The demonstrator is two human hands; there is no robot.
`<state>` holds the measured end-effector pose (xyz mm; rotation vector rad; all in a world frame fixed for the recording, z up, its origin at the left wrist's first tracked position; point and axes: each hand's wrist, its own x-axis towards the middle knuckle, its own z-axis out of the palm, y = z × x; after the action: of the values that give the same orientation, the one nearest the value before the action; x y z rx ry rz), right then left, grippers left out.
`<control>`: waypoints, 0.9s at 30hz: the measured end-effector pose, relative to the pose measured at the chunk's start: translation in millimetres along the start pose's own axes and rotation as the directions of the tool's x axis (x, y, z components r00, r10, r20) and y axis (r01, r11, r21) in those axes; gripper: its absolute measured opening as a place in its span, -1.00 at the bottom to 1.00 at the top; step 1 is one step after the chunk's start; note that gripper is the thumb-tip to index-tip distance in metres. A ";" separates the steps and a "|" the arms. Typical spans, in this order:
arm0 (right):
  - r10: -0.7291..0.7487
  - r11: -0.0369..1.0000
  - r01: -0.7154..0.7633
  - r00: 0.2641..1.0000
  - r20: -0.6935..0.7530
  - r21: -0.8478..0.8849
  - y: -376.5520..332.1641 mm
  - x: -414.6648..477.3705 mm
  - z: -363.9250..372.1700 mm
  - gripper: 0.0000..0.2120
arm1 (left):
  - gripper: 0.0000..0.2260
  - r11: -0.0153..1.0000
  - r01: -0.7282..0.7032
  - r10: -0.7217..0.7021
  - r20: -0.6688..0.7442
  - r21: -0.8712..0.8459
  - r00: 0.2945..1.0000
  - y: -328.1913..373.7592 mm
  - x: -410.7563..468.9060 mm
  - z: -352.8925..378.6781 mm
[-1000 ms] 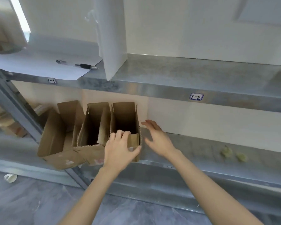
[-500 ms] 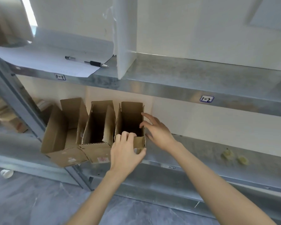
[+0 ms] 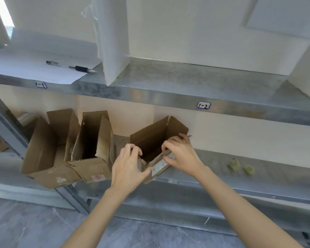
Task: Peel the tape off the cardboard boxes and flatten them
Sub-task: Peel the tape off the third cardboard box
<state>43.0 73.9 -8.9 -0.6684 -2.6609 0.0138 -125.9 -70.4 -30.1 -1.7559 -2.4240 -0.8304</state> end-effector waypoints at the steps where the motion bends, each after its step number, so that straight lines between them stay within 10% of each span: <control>1: 0.002 1.000 -0.002 1.000 -0.016 -0.002 1.2 -7.1 0.0 -0.83 | -0.58 1.000 -0.017 0.017 0.013 -0.022 1.000 0.8 3.3 3.1; 18: 0.316 0.932 -0.342 0.929 -0.194 -0.119 52.2 -55.0 -25.7 -0.70 | -0.40 0.929 -0.174 0.197 0.038 -0.328 0.980 7.7 41.4 22.0; 27: 0.527 0.844 -0.536 0.836 -0.151 -0.021 82.9 -92.3 -25.4 -0.48 | -0.39 0.940 0.007 0.046 0.147 -0.340 0.988 -6.3 14.4 36.4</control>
<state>164.6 103.2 -28.6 -1.3608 -2.2654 0.0366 -126.8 -43.3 -59.0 -2.0227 -2.4693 -1.2192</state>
